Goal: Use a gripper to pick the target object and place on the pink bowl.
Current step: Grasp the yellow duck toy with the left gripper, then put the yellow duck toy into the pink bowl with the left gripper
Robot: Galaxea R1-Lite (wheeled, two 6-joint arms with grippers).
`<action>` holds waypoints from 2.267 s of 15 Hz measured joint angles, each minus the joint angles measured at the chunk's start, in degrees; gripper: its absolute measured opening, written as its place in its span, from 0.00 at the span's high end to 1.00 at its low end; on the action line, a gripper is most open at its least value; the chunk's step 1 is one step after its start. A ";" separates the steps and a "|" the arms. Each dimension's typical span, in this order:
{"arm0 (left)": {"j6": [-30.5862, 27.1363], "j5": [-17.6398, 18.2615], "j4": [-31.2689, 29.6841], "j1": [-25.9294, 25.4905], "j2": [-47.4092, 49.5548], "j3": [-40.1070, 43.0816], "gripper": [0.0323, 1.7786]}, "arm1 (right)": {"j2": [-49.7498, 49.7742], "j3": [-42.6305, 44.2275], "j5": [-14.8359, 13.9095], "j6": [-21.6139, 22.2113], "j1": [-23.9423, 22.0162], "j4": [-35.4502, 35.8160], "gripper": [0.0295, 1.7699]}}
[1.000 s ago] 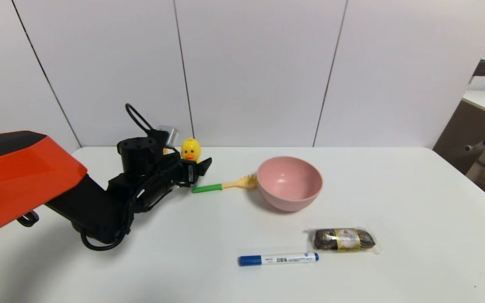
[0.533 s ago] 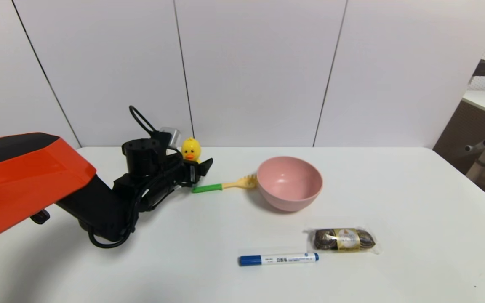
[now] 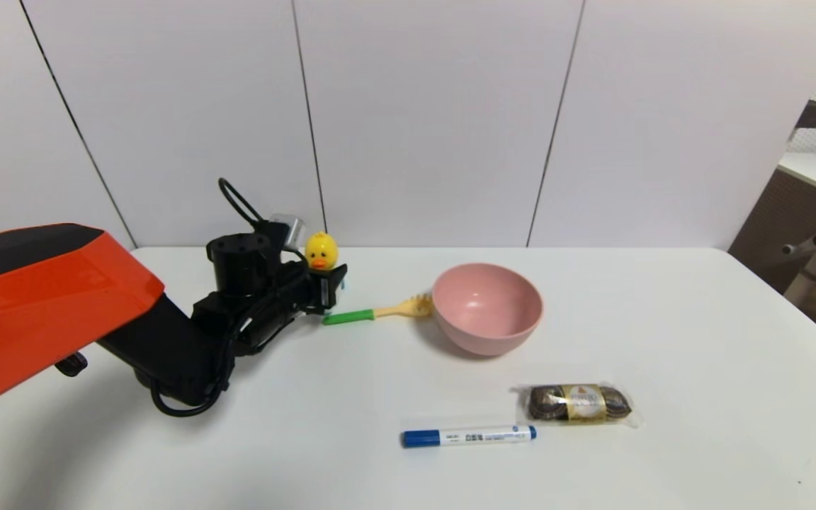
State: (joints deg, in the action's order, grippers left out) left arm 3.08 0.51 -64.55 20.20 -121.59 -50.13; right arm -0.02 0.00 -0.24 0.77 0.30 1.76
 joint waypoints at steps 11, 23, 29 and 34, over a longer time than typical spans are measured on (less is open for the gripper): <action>0.02 -0.05 -0.96 0.02 0.59 0.05 0.80 | 0.00 0.00 -0.05 0.00 0.02 0.00 0.03; -2.51 0.65 4.71 4.11 12.52 -0.20 0.80 | 0.00 0.00 0.00 0.00 0.02 0.02 0.03; -4.32 0.50 11.14 17.59 15.38 -6.31 0.80 | 0.00 0.00 -0.02 0.02 0.02 0.02 0.03; -5.80 0.34 11.11 25.05 13.40 -8.50 0.80 | 0.00 0.00 -0.02 0.02 0.02 0.02 0.03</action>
State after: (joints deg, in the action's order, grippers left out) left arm -2.72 0.85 -53.44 45.25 -108.19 -58.62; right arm -0.02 0.00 -0.27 0.79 0.33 1.78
